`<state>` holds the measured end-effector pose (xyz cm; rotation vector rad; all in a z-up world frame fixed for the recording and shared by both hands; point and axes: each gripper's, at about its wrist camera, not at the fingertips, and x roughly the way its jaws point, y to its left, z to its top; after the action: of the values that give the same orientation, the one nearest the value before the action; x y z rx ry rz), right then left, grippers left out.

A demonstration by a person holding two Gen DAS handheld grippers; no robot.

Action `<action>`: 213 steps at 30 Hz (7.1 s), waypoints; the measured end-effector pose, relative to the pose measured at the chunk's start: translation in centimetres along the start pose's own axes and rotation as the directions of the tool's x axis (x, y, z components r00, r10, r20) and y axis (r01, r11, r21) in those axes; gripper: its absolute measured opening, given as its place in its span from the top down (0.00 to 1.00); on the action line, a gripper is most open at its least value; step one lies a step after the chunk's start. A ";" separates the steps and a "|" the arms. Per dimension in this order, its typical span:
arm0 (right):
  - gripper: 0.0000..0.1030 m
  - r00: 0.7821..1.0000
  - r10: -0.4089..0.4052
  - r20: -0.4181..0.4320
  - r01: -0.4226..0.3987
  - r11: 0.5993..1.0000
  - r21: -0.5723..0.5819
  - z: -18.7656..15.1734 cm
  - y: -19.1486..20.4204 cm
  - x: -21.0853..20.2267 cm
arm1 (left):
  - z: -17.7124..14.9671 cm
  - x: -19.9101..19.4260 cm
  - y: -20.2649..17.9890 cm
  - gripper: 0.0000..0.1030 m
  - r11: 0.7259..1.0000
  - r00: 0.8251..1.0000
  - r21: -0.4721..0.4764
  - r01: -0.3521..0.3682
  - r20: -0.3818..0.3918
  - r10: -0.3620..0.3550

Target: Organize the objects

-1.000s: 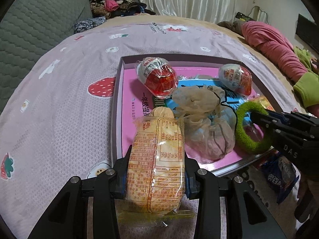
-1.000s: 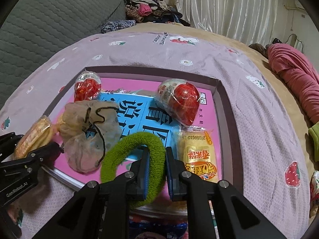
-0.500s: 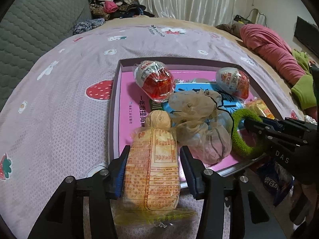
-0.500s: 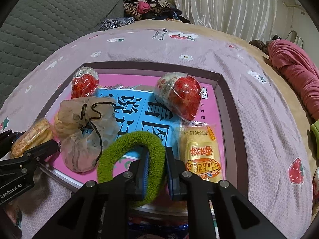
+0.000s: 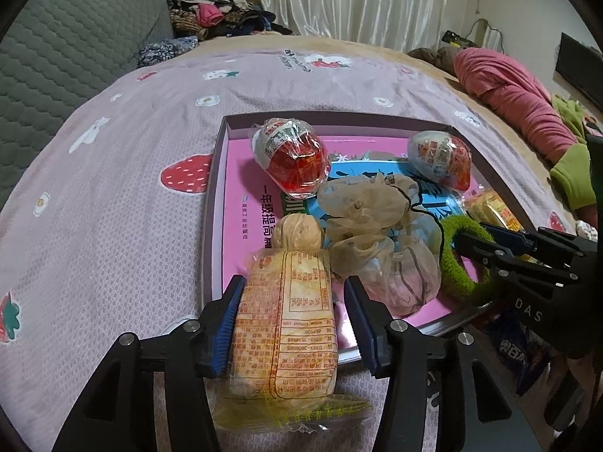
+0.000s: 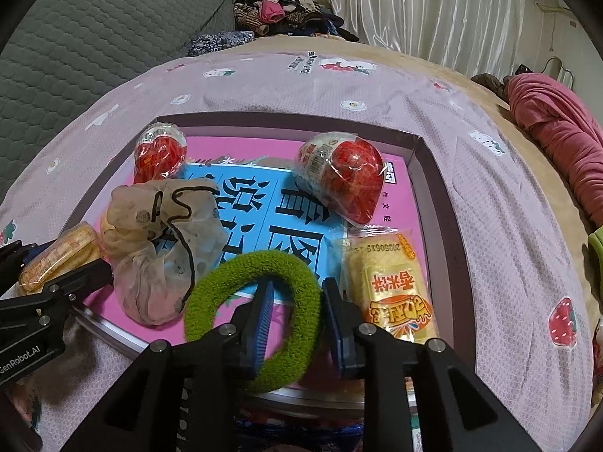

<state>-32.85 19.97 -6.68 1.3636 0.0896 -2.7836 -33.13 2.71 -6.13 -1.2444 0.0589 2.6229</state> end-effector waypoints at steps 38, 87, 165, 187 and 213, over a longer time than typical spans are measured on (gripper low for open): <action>0.26 0.998 -0.002 0.063 -0.001 0.999 0.052 0.5 -0.9 -4.2 | 1.4 -3.8 0.5 0.21 0.998 0.996 -0.023 -0.052 0.070 0.054; 0.01 0.974 -0.001 0.225 -0.009 0.999 0.041 -0.6 -1.0 -20.1 | 1.0 -18.9 -2.1 0.19 0.992 0.977 -0.036 -0.119 0.175 0.124; 0.01 0.982 0.009 0.188 -0.011 1.000 0.011 -15.8 2.7 -27.2 | -15.1 -25.9 -2.9 0.19 0.978 0.971 -0.074 -0.197 0.124 0.205; 0.01 0.985 0.009 0.171 -0.015 0.999 0.032 -17.5 2.4 -24.3 | -16.3 -22.7 -2.4 0.19 0.980 0.976 -0.069 -0.189 0.092 0.195; 0.01 0.991 0.006 0.137 -0.012 0.999 0.044 -18.7 2.0 -21.2 | -17.6 -20.0 -2.4 0.19 0.982 0.980 -0.058 -0.179 0.073 0.183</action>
<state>-5.03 19.54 -1.42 1.1737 0.0171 -2.8783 -7.09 -1.31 -1.84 -1.2039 0.0957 2.8432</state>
